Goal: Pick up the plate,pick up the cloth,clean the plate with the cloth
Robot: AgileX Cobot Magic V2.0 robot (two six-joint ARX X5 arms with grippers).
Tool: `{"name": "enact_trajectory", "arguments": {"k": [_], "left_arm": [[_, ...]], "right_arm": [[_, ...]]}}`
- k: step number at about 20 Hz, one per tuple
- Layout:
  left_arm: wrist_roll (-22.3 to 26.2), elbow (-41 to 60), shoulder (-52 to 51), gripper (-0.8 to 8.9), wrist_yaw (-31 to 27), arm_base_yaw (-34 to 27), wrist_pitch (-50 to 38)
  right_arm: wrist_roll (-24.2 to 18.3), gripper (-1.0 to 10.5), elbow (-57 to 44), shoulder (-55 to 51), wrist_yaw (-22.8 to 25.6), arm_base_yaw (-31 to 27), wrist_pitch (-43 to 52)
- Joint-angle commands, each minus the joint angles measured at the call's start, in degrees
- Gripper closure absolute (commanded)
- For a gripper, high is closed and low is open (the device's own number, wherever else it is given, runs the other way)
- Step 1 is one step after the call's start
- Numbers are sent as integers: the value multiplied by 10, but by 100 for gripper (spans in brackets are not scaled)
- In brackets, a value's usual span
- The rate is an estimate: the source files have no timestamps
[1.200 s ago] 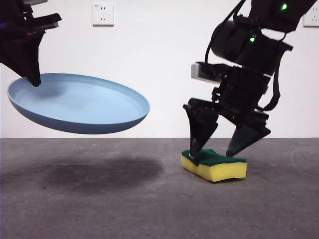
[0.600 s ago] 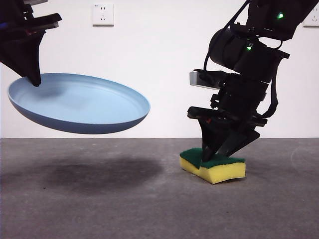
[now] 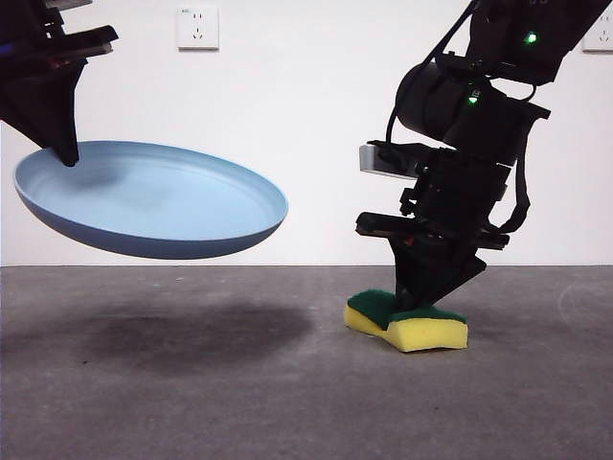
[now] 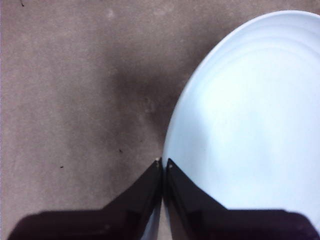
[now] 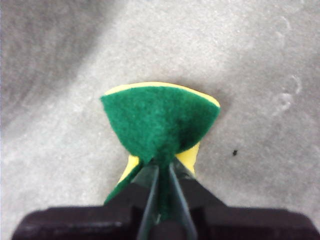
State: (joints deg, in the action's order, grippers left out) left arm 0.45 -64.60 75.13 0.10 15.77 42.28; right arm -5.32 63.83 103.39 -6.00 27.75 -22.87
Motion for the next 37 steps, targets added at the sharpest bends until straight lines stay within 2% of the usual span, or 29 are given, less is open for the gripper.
{"name": "enact_trajectory", "arguments": {"k": [1, 10, 12, 14, 16, 19, 21, 26, 29, 31, 34, 37], "left_arm": [[2, 3, 3, 822, 0, 0, -15], [-9, 3, 74, 822, 7, 11, -69], [-27, 3, 92, 822, 40, 28, -82], [-42, 3, 100, 822, 78, 56, -102], [-49, 3, 100, 822, 79, 93, -119], [-49, 3, 100, 822, 79, 132, -117], [-51, 3, 100, 822, 79, 148, -120], [-67, 3, 100, 822, 94, 154, -127], [-67, 3, 100, 822, 92, 153, -128], [-66, 3, 100, 822, 91, 150, -132], [-66, 3, 100, 822, 92, 137, -132], [-64, 3, 100, 822, 92, 115, -126]], "right_arm": [[9, 958, -4, -16, 0, 11, -7], [92, 958, -4, -207, 0, 62, -12], [99, 958, -4, -231, 0, 78, -11], [99, 958, -4, -231, 2, 92, -12], [100, 958, -4, -221, 8, 102, -11], [100, 958, -4, -202, 60, 118, 0], [100, 958, -4, -185, 64, 120, 5], [102, 958, -4, -125, 59, 140, 36], [109, 958, -4, -102, 14, 172, 65], [109, 958, -4, -101, 3, 198, 65], [109, 958, -4, -101, 3, 231, 39], [108, 958, -4, -101, 4, 242, -38]]}}
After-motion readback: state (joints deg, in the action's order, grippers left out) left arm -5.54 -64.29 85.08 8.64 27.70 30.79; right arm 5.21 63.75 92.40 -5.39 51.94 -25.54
